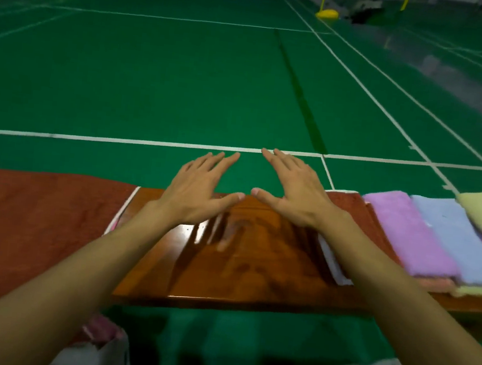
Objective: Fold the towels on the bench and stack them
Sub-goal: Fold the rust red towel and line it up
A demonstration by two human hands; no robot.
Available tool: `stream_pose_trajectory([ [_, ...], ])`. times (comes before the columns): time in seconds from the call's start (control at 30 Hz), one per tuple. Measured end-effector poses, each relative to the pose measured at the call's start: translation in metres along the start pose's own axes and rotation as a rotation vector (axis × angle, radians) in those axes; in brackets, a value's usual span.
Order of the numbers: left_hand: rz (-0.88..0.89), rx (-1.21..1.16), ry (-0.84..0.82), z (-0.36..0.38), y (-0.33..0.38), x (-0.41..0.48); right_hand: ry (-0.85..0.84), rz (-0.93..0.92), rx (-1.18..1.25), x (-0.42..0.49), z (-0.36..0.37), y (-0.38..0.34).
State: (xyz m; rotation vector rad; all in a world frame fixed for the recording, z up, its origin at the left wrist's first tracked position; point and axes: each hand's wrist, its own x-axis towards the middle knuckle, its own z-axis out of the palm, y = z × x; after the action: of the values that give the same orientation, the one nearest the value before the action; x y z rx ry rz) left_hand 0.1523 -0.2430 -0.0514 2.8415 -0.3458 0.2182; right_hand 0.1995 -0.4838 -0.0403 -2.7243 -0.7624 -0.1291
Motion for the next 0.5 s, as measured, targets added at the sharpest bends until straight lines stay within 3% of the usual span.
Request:
stream_pose_trajectory([
  [0.5,-0.276,0.060,0.018,-0.040,-0.189,-0.148,-0.169,-0.162,0.143,0.043,0.109,-0.178],
])
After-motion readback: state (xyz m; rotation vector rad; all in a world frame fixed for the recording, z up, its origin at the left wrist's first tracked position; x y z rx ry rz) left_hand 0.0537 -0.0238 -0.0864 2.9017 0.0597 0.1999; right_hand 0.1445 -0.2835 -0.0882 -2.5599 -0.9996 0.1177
